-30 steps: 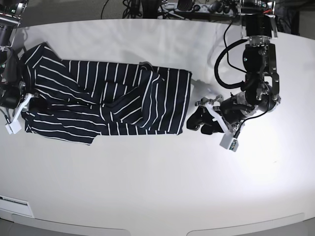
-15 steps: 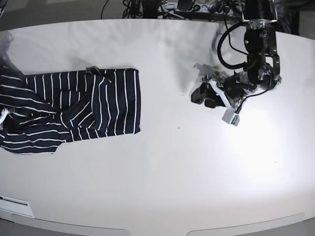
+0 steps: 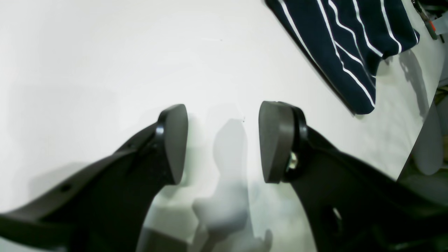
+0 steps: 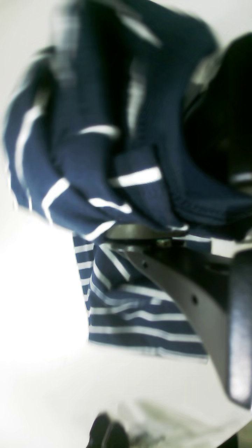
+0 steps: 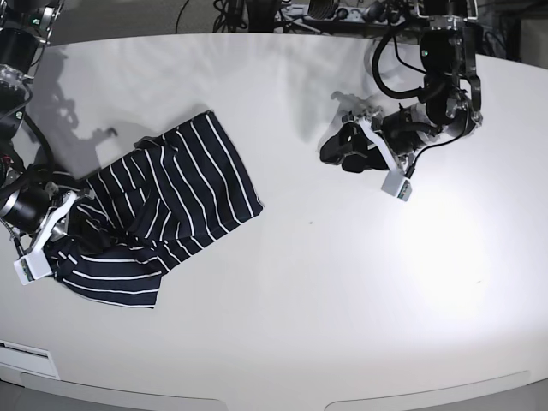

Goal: Fold the T-shirt properly
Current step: 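Lift the shirt end with the right gripper and fold it over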

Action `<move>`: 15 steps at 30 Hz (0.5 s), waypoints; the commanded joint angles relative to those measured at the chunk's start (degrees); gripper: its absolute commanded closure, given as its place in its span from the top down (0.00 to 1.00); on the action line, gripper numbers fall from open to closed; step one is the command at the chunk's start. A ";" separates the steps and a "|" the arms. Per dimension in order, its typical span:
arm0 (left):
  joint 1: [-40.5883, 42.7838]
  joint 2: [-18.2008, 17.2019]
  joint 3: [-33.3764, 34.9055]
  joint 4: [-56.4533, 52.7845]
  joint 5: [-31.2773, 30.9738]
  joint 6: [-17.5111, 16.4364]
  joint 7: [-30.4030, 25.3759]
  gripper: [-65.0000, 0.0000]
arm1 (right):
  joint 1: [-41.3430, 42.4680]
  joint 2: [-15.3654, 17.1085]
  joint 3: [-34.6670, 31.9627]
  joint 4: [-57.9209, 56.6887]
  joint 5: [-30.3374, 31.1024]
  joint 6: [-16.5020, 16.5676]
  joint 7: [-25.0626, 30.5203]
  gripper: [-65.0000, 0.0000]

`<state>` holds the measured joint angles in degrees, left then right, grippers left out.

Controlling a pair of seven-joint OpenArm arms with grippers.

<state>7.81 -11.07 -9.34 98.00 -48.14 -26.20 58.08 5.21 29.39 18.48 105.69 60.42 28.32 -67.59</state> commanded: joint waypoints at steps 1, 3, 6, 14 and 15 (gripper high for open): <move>-0.07 -0.33 -0.04 0.61 -0.46 0.00 0.55 0.53 | 1.14 -0.31 0.52 0.76 1.14 0.55 0.94 0.00; -0.07 -0.33 -0.04 0.61 -0.61 0.00 0.17 0.53 | 1.14 -2.93 0.52 0.76 2.38 1.33 0.85 0.00; -0.07 -0.33 -0.04 0.61 -0.59 0.00 -0.79 0.53 | 1.14 -5.57 0.52 0.76 6.32 3.82 0.44 0.00; -0.07 -0.33 -0.04 0.61 -0.59 -0.02 -1.11 0.53 | 1.16 -7.41 0.52 0.76 14.93 7.26 -5.95 0.00; -0.07 -0.33 -0.04 0.61 -0.59 -0.02 -1.11 0.53 | 1.14 -7.39 0.52 0.76 17.81 8.13 -7.91 0.00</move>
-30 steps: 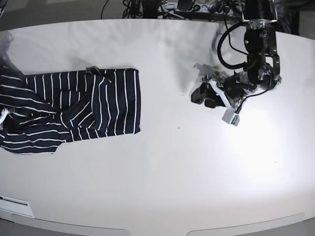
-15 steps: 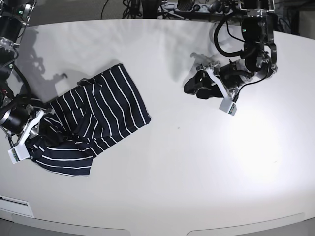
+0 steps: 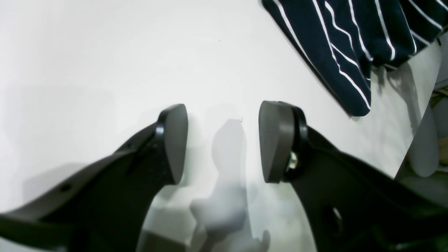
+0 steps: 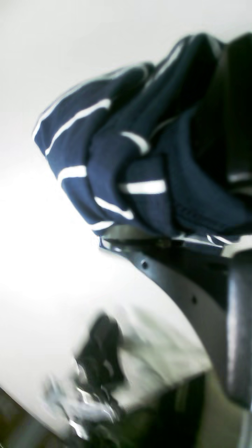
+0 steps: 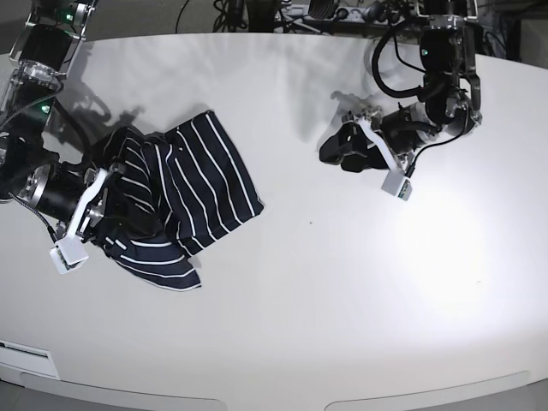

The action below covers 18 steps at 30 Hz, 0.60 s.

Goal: Fold the T-shirt properly
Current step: 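Lift the shirt end with the right gripper and fold it over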

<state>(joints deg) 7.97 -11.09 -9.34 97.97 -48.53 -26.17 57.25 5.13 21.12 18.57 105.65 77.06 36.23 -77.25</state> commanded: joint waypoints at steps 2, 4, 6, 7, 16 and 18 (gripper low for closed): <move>-0.22 -0.31 -0.04 0.63 -0.20 -0.04 -0.31 0.53 | 1.22 0.90 0.44 0.81 6.16 1.31 -1.53 0.00; -0.22 -0.33 -0.04 0.63 -0.17 -0.04 -0.33 0.53 | 1.20 0.94 0.44 0.81 7.94 1.97 -2.75 0.00; -0.22 -0.31 -0.04 0.63 -0.20 -0.04 -0.31 0.53 | 1.22 0.87 0.42 0.81 7.94 1.97 -2.75 0.00; -0.22 -0.31 -0.04 0.63 -0.20 -0.02 -0.31 0.53 | 1.22 0.76 0.42 0.81 7.94 1.95 -2.75 0.00; -0.22 -0.09 -0.04 0.63 -0.22 -0.02 -0.52 0.53 | 0.09 0.59 -11.87 0.76 7.94 2.69 -2.75 0.00; -0.22 -0.02 -0.04 0.63 -0.20 -0.02 -0.70 0.53 | 0.13 -0.13 -15.85 0.74 7.94 3.21 -2.75 0.00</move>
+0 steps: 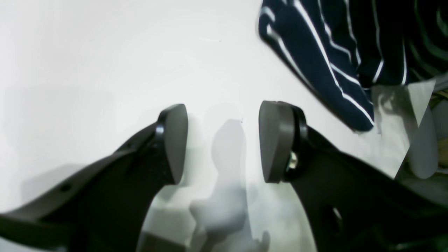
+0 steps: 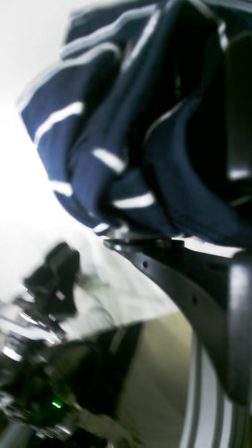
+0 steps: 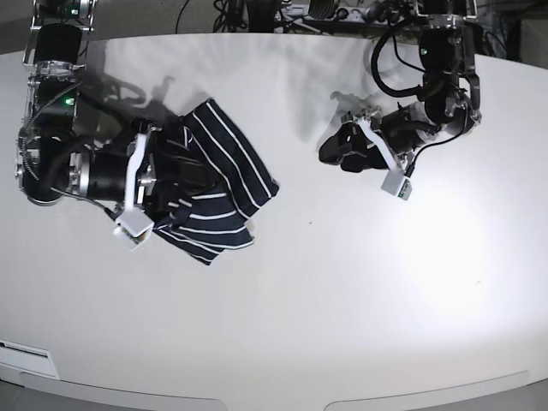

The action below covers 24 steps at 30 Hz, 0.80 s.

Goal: Fold the T-shirt properly
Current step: 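Lift the shirt end with the right gripper and fold it over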

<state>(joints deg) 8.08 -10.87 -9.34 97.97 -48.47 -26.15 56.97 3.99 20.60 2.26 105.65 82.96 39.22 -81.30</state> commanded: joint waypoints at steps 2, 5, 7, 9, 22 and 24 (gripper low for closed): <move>-0.33 -0.24 -0.04 0.63 -0.26 -0.04 -0.39 0.53 | 1.25 -1.07 -2.71 0.74 0.39 0.78 1.30 0.02; -0.33 -0.22 -0.04 0.63 -0.31 -0.04 -0.42 0.53 | 1.27 -2.69 -7.04 0.70 -2.73 0.78 1.30 0.51; -0.33 -0.22 -0.04 0.63 -0.28 -0.04 -0.42 0.53 | 1.33 -2.64 -10.16 0.70 -1.73 0.78 1.30 0.73; -0.35 -0.22 -0.04 0.63 -0.28 -0.04 -0.44 0.53 | 1.77 -2.67 -12.76 0.72 2.01 0.78 1.30 0.73; -0.35 -0.24 -0.04 0.63 -0.31 -0.07 -1.38 0.53 | 2.49 -2.80 -15.08 3.76 2.04 0.46 1.30 0.71; -0.35 -0.24 -0.04 0.63 -0.31 -0.09 -1.73 0.53 | 2.51 -2.82 -15.08 3.76 2.04 0.78 1.30 0.71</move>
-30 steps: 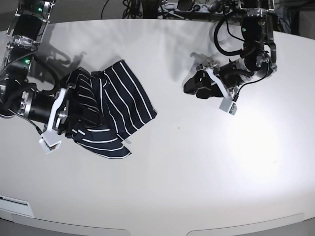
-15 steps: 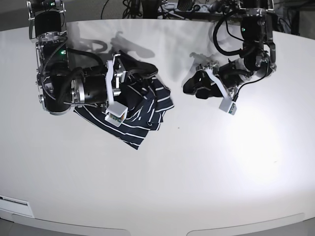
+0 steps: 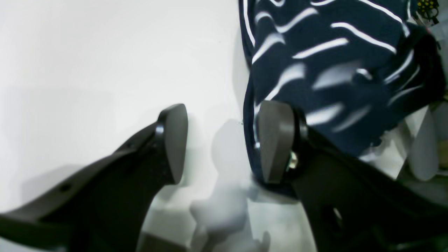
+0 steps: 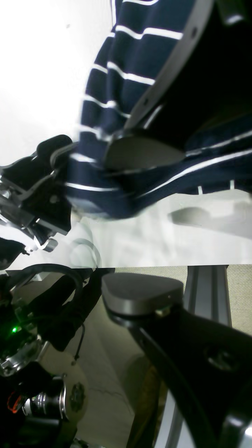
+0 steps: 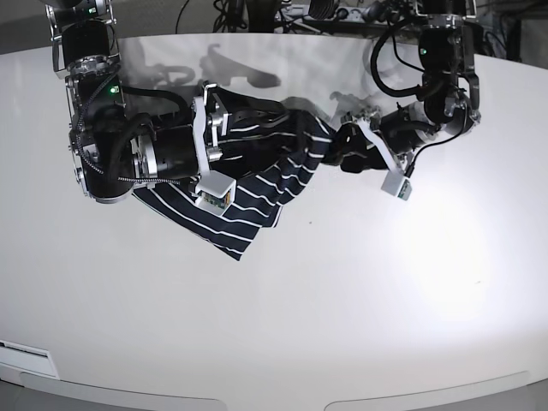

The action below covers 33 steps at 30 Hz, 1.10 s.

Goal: Fold the T-shirt properly
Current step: 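Lift the shirt end with the right gripper and fold it over, then grasp the shirt edges with both grippers and tuck them under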

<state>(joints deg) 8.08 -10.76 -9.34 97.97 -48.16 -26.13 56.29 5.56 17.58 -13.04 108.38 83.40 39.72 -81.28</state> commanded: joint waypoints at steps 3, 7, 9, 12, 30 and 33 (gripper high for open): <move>-0.33 -0.37 -0.07 0.63 -0.57 -0.11 -0.74 0.47 | 1.29 0.22 0.44 1.03 1.60 0.28 1.28 0.55; -0.37 -0.37 -0.07 0.63 -1.20 -3.56 -0.57 0.28 | 3.65 0.22 2.62 1.03 1.60 0.28 1.28 0.00; -0.35 -0.55 -0.07 0.63 -2.80 -4.39 -0.48 0.13 | 3.98 0.24 5.25 1.03 -5.73 0.28 4.63 0.00; -0.35 -0.70 -0.07 0.63 -3.93 -5.92 -0.17 0.06 | 3.98 0.35 10.05 1.03 -20.46 0.28 13.60 0.00; -1.31 -0.68 -0.07 0.63 -4.87 -7.04 -0.17 0.06 | -9.88 6.23 14.27 1.03 -9.25 0.28 4.09 0.00; -1.62 -0.68 -0.07 0.63 -4.90 -6.99 -0.20 0.06 | -10.21 6.23 14.19 1.03 1.60 0.28 1.28 0.00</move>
<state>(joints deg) 7.27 -11.11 -9.34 97.76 -51.51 -32.40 57.01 -5.48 23.16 0.84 108.57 84.12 39.70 -81.21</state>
